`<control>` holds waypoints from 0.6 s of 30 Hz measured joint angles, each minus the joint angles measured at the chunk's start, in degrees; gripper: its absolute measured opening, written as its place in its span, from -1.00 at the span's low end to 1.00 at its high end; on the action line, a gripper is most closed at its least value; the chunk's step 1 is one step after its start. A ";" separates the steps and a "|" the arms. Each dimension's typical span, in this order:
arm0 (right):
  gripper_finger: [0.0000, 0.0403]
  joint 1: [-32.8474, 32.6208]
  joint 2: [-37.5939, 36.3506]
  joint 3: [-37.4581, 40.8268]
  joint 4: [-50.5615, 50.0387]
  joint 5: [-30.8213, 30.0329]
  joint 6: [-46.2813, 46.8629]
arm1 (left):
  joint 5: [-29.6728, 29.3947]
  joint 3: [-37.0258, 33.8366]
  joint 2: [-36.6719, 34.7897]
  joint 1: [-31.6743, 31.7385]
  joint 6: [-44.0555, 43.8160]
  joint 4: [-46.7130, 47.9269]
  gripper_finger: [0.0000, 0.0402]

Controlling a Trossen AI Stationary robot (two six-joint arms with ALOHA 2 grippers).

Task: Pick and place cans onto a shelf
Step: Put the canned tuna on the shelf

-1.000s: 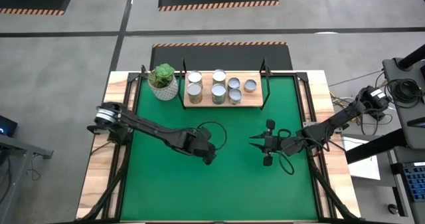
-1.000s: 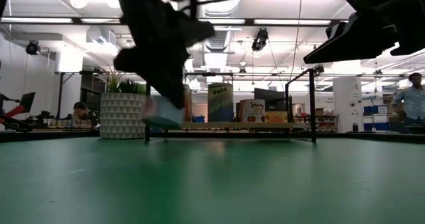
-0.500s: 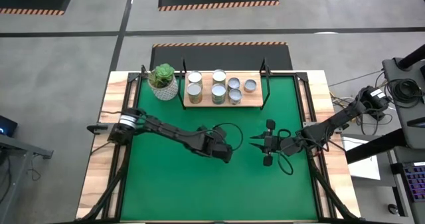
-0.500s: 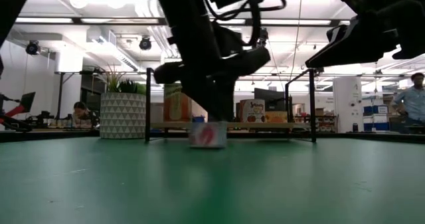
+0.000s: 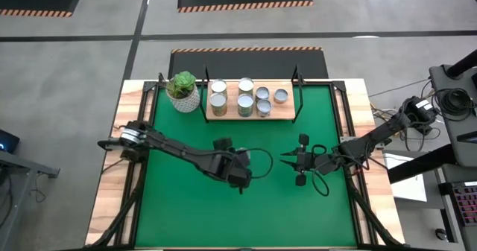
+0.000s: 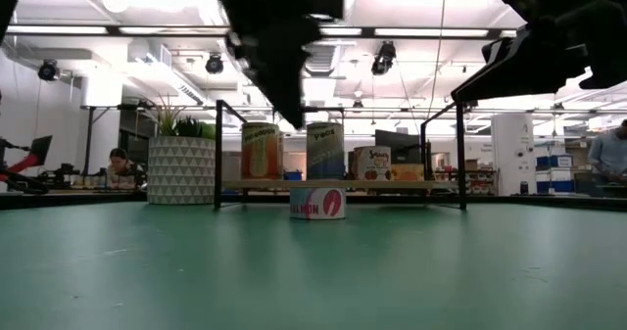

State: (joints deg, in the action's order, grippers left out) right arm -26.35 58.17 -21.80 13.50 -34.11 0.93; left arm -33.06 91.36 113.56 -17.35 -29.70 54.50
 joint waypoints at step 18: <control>-0.72 0.13 0.00 -1.58 0.52 -0.58 -1.89 | -1.01 -28.18 -5.13 0.89 9.70 -34.20 -0.97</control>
State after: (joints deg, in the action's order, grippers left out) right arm -26.22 58.17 -23.38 14.02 -34.69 -0.96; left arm -34.07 63.18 108.43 -16.46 -20.00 20.30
